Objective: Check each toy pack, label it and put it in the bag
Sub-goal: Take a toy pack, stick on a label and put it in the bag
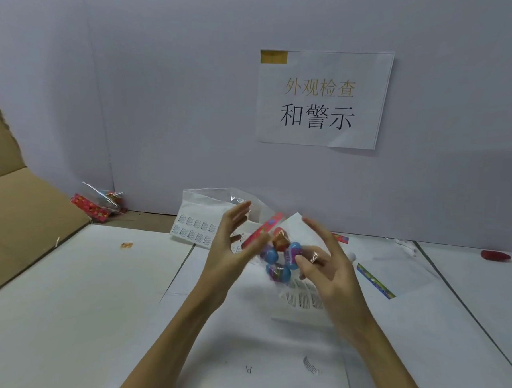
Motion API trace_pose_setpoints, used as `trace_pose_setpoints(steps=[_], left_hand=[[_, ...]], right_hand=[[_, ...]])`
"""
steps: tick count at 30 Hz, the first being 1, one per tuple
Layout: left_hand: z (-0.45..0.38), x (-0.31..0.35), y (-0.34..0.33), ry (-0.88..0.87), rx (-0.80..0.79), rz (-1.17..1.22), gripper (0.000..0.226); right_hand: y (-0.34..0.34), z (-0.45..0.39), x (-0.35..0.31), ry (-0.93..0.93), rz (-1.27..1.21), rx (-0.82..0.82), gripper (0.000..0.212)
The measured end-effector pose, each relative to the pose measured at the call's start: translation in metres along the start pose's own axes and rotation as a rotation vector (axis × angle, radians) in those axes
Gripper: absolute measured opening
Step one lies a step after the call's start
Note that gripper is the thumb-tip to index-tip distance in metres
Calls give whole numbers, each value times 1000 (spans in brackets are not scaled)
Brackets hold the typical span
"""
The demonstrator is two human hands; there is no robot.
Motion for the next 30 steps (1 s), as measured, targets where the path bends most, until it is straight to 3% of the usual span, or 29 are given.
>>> trace_pose_setpoints(steps=[2,4,6,9,13,18,20,23,26,30], left_hand=[[-2,-9,3,115,-8,79,85],[-4,-16,3,167,-31,100,58],[-4,-18,4,142,-10,112,32],[-2,-13,12,71,107,80,18],[1,-1,24,-85,254,-19,14],[6,3,27,-171,331,-58,19],[3,-1,28,-85,324,-23,45],[-5,-17,13,196,87,335,69],[-7,-20,12,215,61,336,50],[-4,-18,8,177,26,267,31]], right_hand=[[-2,1,4,-55,-82,2,56],[1,1,7,-83,-64,8,39],[5,3,9,-111,-11,38,34],[9,5,11,-122,27,97,30],[12,3,13,-104,114,133,28],[8,5,-3,59,241,119,28],[2,4,-10,160,288,72,30],[-13,4,-22,336,491,-71,35],[-19,6,-11,221,422,-118,38],[-4,5,8,-51,94,116,63]])
Point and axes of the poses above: each hand's wrist, its own z-axis away from the middle knuckle, its own y-axis out of the back of the hand, x = y × z, the point moved 9 cm from there along -z, towards the middle knuckle, and after that the axes turned 15 degrees about y, right-handed, at the moved point
